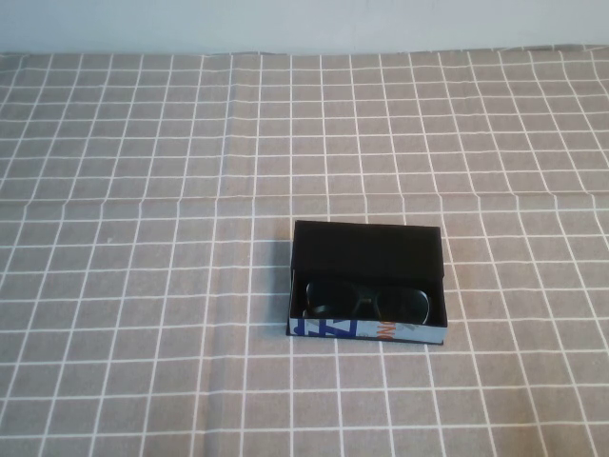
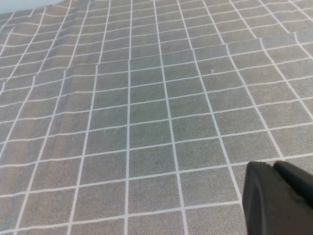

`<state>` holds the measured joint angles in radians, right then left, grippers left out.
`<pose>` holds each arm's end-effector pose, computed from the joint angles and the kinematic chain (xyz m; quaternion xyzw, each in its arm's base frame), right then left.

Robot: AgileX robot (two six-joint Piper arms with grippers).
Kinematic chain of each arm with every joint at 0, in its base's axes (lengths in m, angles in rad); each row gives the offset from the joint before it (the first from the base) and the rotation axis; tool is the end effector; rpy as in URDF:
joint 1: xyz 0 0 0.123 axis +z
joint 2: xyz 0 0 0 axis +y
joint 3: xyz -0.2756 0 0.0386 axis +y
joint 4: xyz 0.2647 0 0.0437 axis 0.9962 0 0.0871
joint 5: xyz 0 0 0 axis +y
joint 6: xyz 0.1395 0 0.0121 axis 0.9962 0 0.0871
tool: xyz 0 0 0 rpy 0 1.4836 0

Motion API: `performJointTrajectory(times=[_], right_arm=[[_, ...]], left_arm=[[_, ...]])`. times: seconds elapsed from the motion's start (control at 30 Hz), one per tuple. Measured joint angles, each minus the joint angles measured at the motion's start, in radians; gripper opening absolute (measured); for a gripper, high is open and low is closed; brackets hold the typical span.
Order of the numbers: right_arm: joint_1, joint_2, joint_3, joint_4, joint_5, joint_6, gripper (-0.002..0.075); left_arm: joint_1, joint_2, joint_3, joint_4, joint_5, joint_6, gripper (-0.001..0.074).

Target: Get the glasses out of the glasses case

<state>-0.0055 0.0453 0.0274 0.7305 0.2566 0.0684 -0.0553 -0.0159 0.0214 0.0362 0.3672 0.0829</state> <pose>0.1295 0.0231 0.1738 0.2431 0.7269 0.3024 0.5666 0.1230 -0.0050 0.1600 0.0649 0.7978 0.0236 0.5989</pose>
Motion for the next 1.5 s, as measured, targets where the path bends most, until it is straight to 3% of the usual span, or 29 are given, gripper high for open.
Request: performJointTrajectory(times=[0.23,0.53,0.67,0.77,0.9,1.03,1.3,1.4,1.5], right_arm=[[0.0,0.0,0.0,0.283,-0.089,0.0,-0.0018],[0.0,0.0,0.0,0.272,-0.094,-0.014,-0.0018],[0.0,0.0,-0.042,0.258,0.033,-0.187,-0.0018],[0.0,0.031,-0.162,0.226,0.162,-0.414,-0.0018],[0.0,0.153,-0.353,0.103,0.32,-0.56,-0.0018],[0.0,0.37,-0.603,-0.038,0.477,-0.633,-0.0018],[0.003,0.823,-1.001,-0.134,0.824,-1.007,-0.0018],[0.06,0.973,-1.104,-0.143,0.892,-1.134,-0.0018],[0.178,1.098,-1.172,-0.227,0.902,-1.169,-0.0018]], left_arm=[[0.0,0.0,0.0,0.0,0.0,0.0,-0.0004],[0.0,0.0,0.0,0.0,0.0,0.0,-0.0005],[0.0,0.0,0.0,0.0,0.0,0.0,-0.0005],[0.0,0.0,0.0,0.0,0.0,0.0,-0.0004],[0.0,0.0,0.0,0.0,0.0,0.0,-0.0004],[0.0,0.0,0.0,0.0,0.0,0.0,-0.0004],[0.0,0.0,0.0,0.0,0.0,0.0,-0.0004],[0.0,0.0,0.0,0.0,0.0,0.0,-0.0004],[0.0,0.0,0.0,0.0,0.0,0.0,-0.0004]])
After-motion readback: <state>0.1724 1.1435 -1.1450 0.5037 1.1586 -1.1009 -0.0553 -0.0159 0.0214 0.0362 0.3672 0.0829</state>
